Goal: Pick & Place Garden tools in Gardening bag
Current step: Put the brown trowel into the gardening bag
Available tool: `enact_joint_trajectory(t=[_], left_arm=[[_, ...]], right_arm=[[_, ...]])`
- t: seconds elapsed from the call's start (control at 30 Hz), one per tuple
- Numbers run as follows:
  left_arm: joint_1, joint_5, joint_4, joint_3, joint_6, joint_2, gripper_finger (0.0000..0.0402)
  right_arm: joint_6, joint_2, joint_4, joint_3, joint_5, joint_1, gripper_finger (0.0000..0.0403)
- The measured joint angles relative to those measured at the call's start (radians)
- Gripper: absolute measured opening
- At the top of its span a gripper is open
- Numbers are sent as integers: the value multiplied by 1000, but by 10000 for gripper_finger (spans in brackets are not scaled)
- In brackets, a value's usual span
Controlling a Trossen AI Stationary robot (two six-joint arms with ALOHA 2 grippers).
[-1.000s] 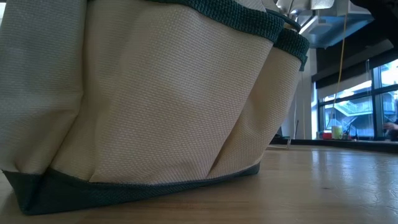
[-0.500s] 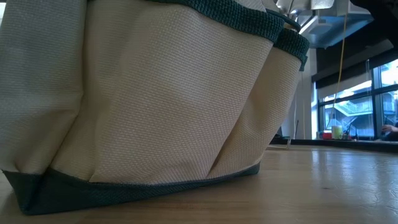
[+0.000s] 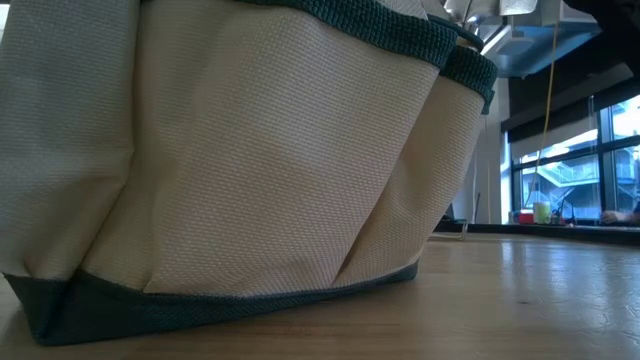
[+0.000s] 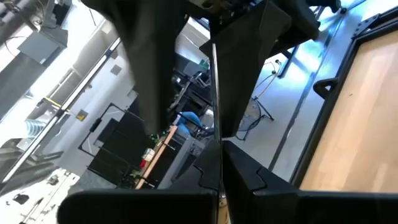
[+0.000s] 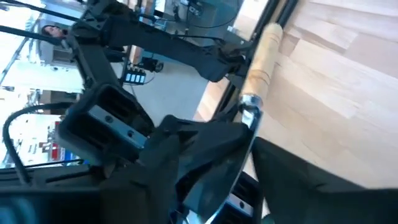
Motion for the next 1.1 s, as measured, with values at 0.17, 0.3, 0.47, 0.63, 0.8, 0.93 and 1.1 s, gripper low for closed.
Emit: enact_joint_trajectory(t=[0.17,0.3,0.47,0.63,0.8,0.93,1.1], left_arm=[[-33,-28,4,0,-56,1,1],[-65,-92,52,0,-122,2,0],[-121,-130,224,-1,-219,-11,0],[-181,-135,357,-1,-327,-26,0],[-249,-136,369,-1,-549,-14,1],[-306,-135,366,-1,-702,30,1],[-355,-136,419,6,-956,137,1]], right_arm=[[-43,-22,50,0,-42,-2,270],[-119,-78,112,0,-41,-2,289],[-242,-166,115,1,-41,7,287],[-377,-247,-2,3,-32,43,284],[-432,-272,-209,2,30,103,284],[-482,-272,-317,2,38,179,284],[-503,-272,-361,2,79,283,283]])
